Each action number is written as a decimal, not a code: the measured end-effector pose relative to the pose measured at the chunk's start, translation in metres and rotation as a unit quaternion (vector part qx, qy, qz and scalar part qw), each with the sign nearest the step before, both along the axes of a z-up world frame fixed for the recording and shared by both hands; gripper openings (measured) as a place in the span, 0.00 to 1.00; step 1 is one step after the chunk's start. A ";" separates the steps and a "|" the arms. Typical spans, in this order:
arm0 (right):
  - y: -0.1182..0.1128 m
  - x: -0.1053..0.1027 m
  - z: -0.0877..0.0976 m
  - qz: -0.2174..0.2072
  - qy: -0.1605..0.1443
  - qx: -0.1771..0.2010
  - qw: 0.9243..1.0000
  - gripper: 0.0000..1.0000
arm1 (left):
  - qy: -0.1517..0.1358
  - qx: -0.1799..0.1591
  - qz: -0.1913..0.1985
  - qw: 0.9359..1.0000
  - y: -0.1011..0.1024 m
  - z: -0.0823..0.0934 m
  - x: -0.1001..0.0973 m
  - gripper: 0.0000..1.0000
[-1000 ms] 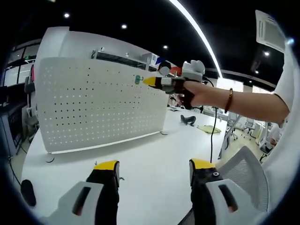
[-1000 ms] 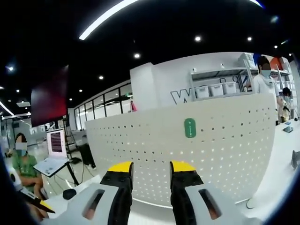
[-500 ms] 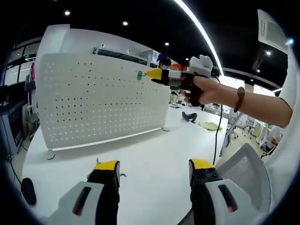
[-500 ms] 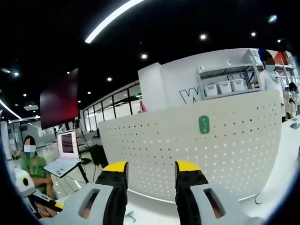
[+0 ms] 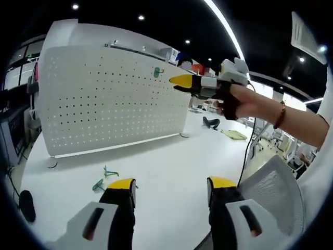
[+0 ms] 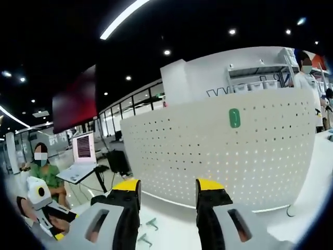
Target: Insert the hook assembly into the mounting plate slot until the hook locks in place.
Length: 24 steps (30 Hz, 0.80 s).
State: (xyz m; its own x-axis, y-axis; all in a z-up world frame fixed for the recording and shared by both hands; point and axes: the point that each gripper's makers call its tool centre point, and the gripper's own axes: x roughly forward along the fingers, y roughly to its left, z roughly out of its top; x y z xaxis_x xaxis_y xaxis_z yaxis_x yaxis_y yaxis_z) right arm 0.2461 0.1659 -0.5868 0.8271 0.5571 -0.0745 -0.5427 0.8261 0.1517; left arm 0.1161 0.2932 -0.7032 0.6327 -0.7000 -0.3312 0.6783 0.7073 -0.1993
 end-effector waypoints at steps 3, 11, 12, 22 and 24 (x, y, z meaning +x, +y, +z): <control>0.000 -0.006 -0.002 0.003 0.000 -0.001 1.000 0.44 | 0.005 0.001 -0.002 1.000 -0.002 -0.002 0.000 0.56; 0.004 -0.020 -0.007 0.023 -0.003 -0.010 1.000 0.44 | 0.012 0.011 -0.009 1.000 -0.007 -0.008 0.005 0.55; 0.004 -0.021 -0.009 0.026 -0.003 -0.014 1.000 0.44 | 0.012 0.011 -0.009 1.000 -0.007 -0.009 0.006 0.55; 0.001 -0.036 -0.027 0.032 0.018 -0.013 0.999 0.44 | 0.036 0.036 0.005 0.999 -0.002 -0.034 0.015 0.51; 0.000 -0.040 -0.031 0.026 0.018 -0.016 0.999 0.43 | 0.042 0.037 0.012 0.998 -0.003 -0.037 0.018 0.50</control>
